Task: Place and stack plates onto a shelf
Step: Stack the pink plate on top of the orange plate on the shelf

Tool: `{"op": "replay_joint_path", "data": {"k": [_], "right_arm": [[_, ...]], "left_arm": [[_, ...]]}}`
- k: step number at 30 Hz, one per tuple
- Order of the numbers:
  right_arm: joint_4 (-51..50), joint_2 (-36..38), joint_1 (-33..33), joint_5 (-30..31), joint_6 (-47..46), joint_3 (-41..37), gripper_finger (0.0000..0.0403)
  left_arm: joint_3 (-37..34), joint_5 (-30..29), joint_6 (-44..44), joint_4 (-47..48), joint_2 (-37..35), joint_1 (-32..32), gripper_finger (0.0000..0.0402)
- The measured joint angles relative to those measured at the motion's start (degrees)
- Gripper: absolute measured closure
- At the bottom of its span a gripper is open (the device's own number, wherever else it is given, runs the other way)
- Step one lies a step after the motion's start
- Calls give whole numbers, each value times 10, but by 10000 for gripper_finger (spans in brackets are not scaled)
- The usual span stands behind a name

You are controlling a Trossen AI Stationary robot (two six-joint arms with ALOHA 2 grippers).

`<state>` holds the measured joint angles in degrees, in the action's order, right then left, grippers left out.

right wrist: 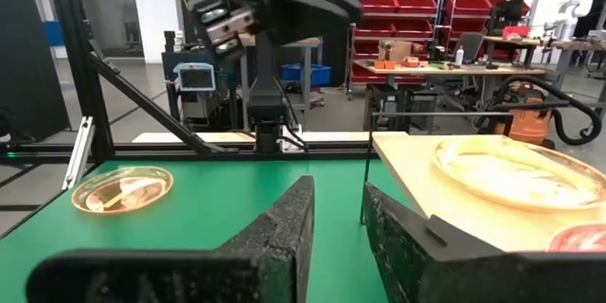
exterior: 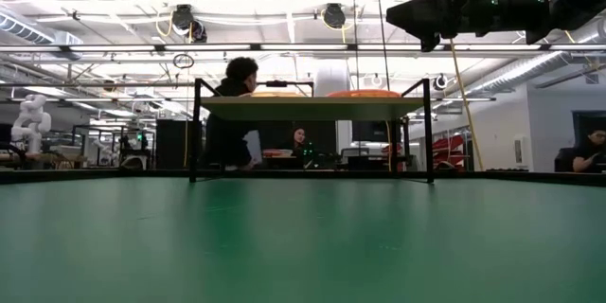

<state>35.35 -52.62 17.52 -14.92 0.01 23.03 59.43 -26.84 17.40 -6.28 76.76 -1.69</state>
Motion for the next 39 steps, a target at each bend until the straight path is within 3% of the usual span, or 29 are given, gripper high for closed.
{"op": "replay_joint_path", "data": {"k": [5,15,19,27,32,39], "right_arm": [[0,0,0,0,-9,0,326],[-15,0,0,0,-34,0,326],[-95,0,1,-2,-72,8,326],[-400,0,-32,-27,-52,113,326],[-511,-7,-73,-49,-83,110,326],[-570,-37,-153,-78,-123,71,326]], "left_arm": [[-28,-1,-29,-33,0,12,339],[-179,-3,-55,-269,0,37,339],[-195,-3,-54,-268,0,37,339],[-195,-3,-36,-262,0,38,339],[-195,-3,-6,-244,-4,44,339],[-208,-21,-25,-130,-127,43,339]]}}
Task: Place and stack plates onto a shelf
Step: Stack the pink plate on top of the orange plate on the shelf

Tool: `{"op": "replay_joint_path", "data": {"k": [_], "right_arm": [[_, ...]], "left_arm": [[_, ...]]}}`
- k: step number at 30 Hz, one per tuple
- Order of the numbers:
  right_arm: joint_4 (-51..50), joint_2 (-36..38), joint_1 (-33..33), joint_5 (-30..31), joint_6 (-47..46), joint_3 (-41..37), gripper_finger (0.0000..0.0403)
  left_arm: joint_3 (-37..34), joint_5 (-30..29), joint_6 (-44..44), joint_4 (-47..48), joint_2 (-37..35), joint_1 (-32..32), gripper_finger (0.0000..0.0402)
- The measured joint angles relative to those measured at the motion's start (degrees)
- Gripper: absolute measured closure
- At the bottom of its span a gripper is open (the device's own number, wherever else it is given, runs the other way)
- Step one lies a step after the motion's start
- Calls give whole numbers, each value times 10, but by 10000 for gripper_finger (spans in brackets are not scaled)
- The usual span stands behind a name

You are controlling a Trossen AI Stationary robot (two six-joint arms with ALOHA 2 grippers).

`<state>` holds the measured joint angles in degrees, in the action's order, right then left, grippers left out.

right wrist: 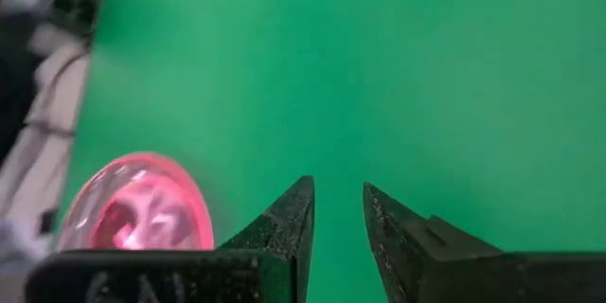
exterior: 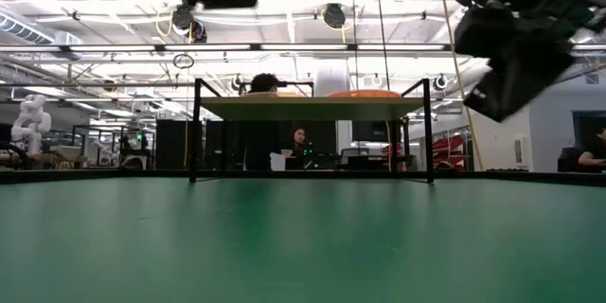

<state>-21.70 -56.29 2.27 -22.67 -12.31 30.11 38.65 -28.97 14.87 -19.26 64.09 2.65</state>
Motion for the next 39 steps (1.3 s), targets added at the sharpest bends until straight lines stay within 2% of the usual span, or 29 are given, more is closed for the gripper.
{"op": "replay_joint_path", "data": {"k": [6,11,20,28,32,37,39], "right_arm": [[16,-47,-75,-17,-28,-4,318],[93,-111,-129,-49,-81,-4,300],[174,-225,-195,-46,-117,-4,287],[180,-256,-231,-40,-140,-3,288],[176,-257,-233,-21,-137,-3,316],[171,-257,-224,-16,-108,-4,390],[170,-251,-217,-15,-92,-4,396]], "left_arm": [[-99,2,-33,-79,-108,7,339],[-158,3,-61,-177,-148,7,339],[-165,5,-65,-178,-150,9,339],[-165,6,-75,-179,-150,9,339],[-165,7,-77,-179,-150,9,339],[-165,7,-77,-179,-150,9,339],[-165,7,-75,-179,-150,9,339]]}}
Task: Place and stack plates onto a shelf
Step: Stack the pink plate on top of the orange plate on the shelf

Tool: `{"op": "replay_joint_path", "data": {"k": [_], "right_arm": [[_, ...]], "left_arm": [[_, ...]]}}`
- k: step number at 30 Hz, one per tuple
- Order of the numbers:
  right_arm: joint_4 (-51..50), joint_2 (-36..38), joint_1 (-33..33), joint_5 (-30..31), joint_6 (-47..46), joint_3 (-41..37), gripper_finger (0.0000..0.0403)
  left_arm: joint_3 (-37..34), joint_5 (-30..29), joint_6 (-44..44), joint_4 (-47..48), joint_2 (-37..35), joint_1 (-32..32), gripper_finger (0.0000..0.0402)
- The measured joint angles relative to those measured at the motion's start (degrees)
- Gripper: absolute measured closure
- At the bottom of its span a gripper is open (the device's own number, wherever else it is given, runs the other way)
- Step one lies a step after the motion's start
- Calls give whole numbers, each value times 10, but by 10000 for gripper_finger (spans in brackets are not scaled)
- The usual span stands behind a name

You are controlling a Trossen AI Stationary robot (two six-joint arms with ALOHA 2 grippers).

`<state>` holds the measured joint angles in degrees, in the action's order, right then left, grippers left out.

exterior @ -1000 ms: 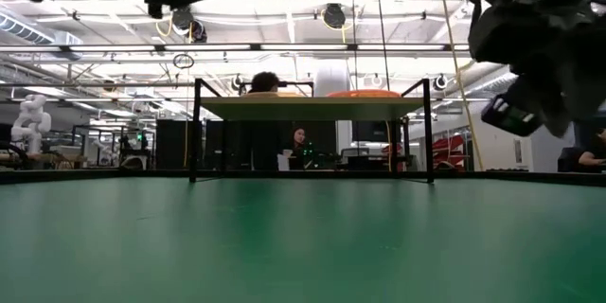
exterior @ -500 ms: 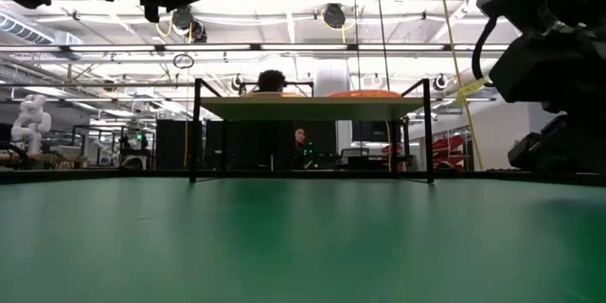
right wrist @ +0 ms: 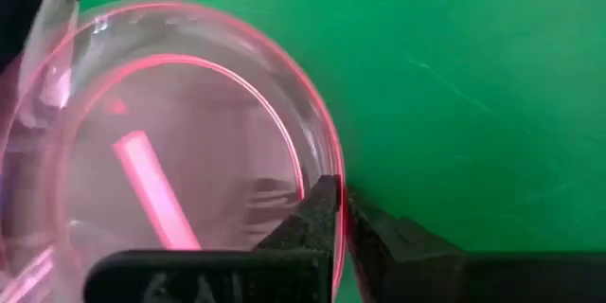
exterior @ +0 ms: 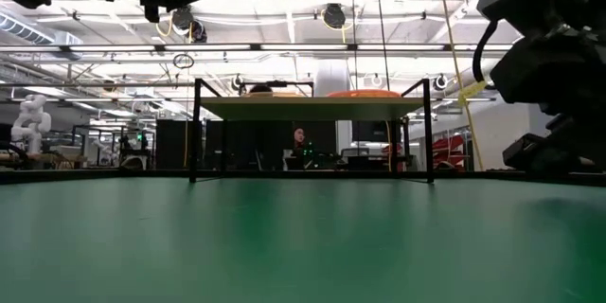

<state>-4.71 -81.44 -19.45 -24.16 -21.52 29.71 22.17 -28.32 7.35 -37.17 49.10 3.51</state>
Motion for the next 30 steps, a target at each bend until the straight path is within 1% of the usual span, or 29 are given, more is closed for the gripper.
{"op": "replay_joint_path", "data": {"k": [4,8,16,18,20,25,30], "right_arm": [[-4,13,35,8,39,10,401],[-2,29,83,35,116,45,402],[5,35,187,113,302,165,403],[29,35,215,129,339,195,403],[75,35,246,138,367,222,403],[198,35,327,138,362,275,403],[258,29,415,143,303,318,403]], "left_arm": [[0,0,5,-1,0,0,339],[0,0,4,-2,0,-4,339],[0,0,6,-2,0,-4,339],[0,0,5,-2,0,-4,339],[0,0,4,-2,0,-4,339],[0,0,4,-3,0,-4,339],[0,0,13,-3,0,-4,339]]}}
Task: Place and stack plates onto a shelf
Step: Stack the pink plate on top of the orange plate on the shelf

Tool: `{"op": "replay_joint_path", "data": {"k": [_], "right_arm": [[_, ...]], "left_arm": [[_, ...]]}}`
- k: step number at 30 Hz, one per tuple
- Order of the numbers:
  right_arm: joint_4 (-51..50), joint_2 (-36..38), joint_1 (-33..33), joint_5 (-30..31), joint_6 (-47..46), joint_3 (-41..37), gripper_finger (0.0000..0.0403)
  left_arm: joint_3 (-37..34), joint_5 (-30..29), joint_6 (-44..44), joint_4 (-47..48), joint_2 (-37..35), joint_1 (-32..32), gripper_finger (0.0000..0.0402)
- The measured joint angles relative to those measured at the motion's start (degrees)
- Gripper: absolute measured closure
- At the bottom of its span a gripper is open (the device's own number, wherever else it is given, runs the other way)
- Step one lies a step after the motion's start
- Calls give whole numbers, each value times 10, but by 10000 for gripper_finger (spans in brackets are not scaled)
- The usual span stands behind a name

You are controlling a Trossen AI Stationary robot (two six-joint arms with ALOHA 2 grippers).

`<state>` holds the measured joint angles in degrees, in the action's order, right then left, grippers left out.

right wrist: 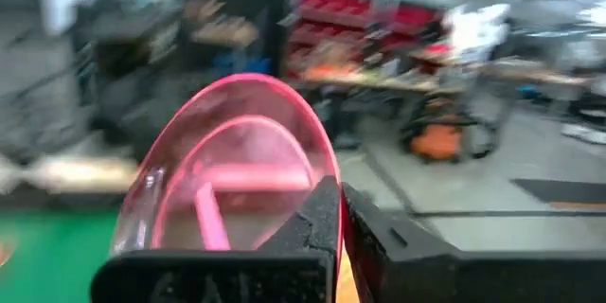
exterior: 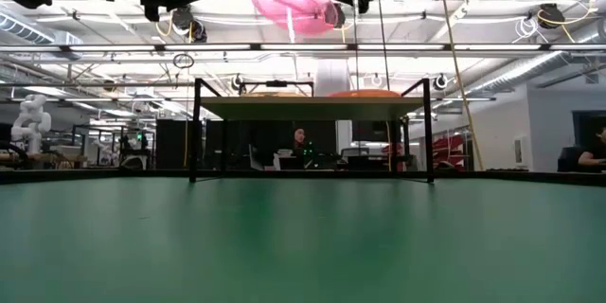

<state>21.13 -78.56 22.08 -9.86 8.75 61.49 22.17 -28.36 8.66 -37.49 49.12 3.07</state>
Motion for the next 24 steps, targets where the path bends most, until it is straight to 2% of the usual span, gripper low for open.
{"op": "replay_joint_path", "data": {"k": [6,14,24], "right_arm": [[-2,-62,72,10,-51,71,403],[-26,-172,108,9,-51,168,403],[2,-252,126,10,-98,188,403]], "left_arm": [[0,0,13,-2,0,-8,339],[0,0,12,-2,0,-16,339],[0,0,13,2,0,-16,339]]}}
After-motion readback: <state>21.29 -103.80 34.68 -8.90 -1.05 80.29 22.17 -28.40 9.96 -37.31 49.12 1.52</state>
